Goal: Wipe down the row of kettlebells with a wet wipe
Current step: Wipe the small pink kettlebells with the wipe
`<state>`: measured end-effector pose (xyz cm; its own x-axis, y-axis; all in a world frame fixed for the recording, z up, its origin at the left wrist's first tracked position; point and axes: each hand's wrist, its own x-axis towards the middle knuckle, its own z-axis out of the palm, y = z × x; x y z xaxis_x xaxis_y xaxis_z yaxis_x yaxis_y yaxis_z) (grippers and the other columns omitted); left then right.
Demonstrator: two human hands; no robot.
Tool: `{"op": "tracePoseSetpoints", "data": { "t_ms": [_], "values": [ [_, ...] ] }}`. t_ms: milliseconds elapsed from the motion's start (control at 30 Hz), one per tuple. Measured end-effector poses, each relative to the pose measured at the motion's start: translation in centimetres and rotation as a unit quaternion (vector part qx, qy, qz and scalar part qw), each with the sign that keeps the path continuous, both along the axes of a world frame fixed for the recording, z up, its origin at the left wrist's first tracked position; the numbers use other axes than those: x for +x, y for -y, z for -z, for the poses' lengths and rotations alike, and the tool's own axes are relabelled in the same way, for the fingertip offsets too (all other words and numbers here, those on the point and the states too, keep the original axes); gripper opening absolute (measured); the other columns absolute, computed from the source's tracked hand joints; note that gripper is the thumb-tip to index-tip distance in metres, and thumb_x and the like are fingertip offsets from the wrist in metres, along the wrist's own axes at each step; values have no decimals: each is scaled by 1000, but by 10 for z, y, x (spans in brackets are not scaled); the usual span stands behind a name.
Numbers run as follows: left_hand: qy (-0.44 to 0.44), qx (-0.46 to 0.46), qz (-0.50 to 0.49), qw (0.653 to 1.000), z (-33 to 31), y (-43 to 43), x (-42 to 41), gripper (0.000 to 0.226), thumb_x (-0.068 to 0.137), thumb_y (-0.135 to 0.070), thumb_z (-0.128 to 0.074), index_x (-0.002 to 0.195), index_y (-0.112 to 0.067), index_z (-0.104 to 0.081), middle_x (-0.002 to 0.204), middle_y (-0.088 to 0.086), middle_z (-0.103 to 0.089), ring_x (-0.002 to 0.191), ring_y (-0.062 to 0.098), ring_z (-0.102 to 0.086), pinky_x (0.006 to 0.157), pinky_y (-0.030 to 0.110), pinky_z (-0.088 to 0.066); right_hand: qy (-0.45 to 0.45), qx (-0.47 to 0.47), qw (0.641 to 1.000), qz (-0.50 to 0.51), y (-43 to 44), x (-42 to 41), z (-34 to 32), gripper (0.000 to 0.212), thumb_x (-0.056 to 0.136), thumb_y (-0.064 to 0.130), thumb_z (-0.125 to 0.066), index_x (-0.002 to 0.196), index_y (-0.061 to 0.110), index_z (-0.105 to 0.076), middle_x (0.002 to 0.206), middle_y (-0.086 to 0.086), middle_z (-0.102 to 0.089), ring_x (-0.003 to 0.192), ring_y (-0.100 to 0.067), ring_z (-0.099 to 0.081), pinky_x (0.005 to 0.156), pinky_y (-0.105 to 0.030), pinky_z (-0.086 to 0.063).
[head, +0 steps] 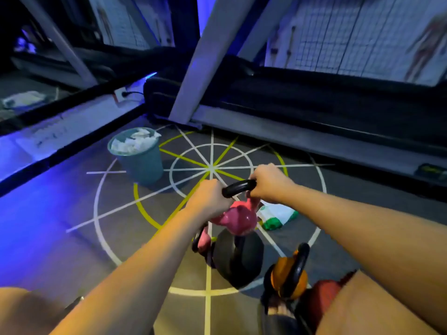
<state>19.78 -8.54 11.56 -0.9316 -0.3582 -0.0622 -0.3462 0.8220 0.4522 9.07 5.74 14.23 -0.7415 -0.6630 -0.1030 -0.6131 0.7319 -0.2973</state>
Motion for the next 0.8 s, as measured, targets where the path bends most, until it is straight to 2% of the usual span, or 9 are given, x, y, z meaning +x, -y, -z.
{"op": "tracePoseSetpoints", "data": {
  "t_ms": [167, 233, 333, 400, 467, 567, 633, 700, 800],
  "values": [
    [-84, 92, -25, 992, 22, 1, 12, 43, 88, -60, -66, 84, -17, -62, 69, -3, -61, 69, 15, -59, 56, 27, -37, 43, -47, 998, 12, 11, -7, 7, 32, 74, 27, -82, 103, 14, -78, 85, -7, -70, 80, -21, -63, 66, -28, -47],
    [-108, 116, -61, 985, 28, 5, 17, 50, 91, -62, -58, 84, -13, -63, 70, 2, -63, 69, 18, -60, 57, 23, -38, 81, -5, 997, 13, 6, -10, 0, 40, 74, 30, -84, 105, 6, -75, 90, -10, -70, 83, -22, -64, 72, -29, -51],
    [-143, 163, -111, 970, 33, 16, 21, 52, 99, -56, -50, 78, -9, -60, 64, 3, -59, 60, 7, -58, 54, 22, -38, 179, 8, 983, 39, -8, -16, -4, 21, 80, 9, -78, 99, 0, -75, 82, -15, -73, 72, -25, -69, 71, -33, -60],
    [-146, 202, -132, 959, 35, 20, 22, 52, 101, -51, -50, 67, -12, -45, 53, -3, -47, 47, 1, -55, 50, 16, -38, 273, -85, 956, 70, -16, -8, 2, 14, 78, 1, -79, 91, 0, -74, 77, -21, -73, 71, -33, -73, 73, -46, -63],
    [-153, 206, -137, 957, 39, 24, 21, 53, 100, -52, -51, 63, -16, -40, 45, -7, -43, 44, 1, -51, 48, 17, -37, 301, -192, 929, 92, -12, 2, 12, 24, 71, 9, -88, 87, 7, -70, 75, -17, -73, 69, -32, -73, 71, -48, -62],
    [-158, 182, -112, 964, 41, 22, 15, 55, 98, -58, -51, 66, -13, -52, 53, -7, -52, 55, 6, -51, 53, 23, -36, 206, -227, 949, 70, 0, 18, 28, 28, 72, 26, -87, 87, 21, -63, 74, -1, -74, 72, -22, -72, 71, -40, -60],
    [-137, 175, -98, 970, 35, 13, 7, 56, 98, -64, -44, 74, -16, -61, 66, -3, -60, 64, 12, -53, 62, 33, -37, 60, -140, 988, 39, 2, 27, 34, 15, 79, 28, -73, 89, 26, -62, 80, 4, -71, 81, -21, -67, 70, -38, -55],
    [-112, 159, -85, 977, 27, 0, -3, 59, 100, -66, -35, 76, -18, -60, 76, 2, -61, 72, 20, -52, 68, 34, -36, -31, -49, 997, 44, -4, 33, 39, 8, 83, 22, -63, 90, 24, -60, 93, 6, -66, 93, -24, -63, 66, -33, -45],
    [-103, 166, -69, 978, 23, -17, -12, 58, 102, -63, -32, 67, -21, -50, 81, 8, -62, 83, 29, -57, 70, 38, -37, 8, -95, 988, 122, -12, 30, 49, 13, 89, 31, -65, 83, 22, -58, 86, 10, -60, 85, -21, -63, 62, -34, -43]
  ]
}}
